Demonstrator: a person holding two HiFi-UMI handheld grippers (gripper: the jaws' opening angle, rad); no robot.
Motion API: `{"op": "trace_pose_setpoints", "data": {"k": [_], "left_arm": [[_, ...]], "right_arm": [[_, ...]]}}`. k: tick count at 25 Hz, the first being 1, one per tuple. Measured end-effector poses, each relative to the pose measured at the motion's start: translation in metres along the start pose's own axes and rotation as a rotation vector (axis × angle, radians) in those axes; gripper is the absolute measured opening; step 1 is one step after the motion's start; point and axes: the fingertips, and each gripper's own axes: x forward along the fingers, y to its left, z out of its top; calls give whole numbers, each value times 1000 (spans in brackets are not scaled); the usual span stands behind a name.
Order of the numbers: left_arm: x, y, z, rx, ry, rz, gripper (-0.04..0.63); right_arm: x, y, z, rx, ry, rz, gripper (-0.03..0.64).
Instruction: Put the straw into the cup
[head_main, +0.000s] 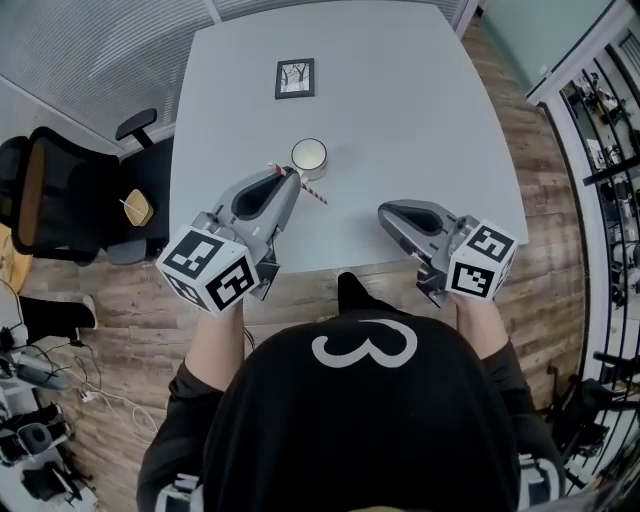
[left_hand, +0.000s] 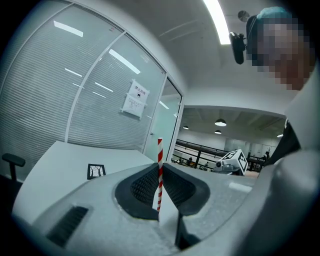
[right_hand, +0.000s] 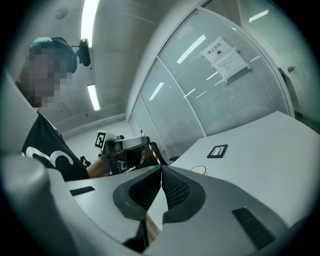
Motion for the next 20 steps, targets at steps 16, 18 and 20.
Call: {"op": "trace_pose_setpoints", "data": {"k": [16, 18, 20], "left_arm": [[50, 69, 4, -14, 4, 109, 34], [54, 80, 0, -29, 4, 133, 34], [58, 92, -6, -51, 6, 158, 34]], "right_arm": [[29, -63, 22, 58, 13, 25, 12], [33, -71, 23, 66, 16, 25, 12], [38, -77, 23, 76, 20, 26, 12]]}}
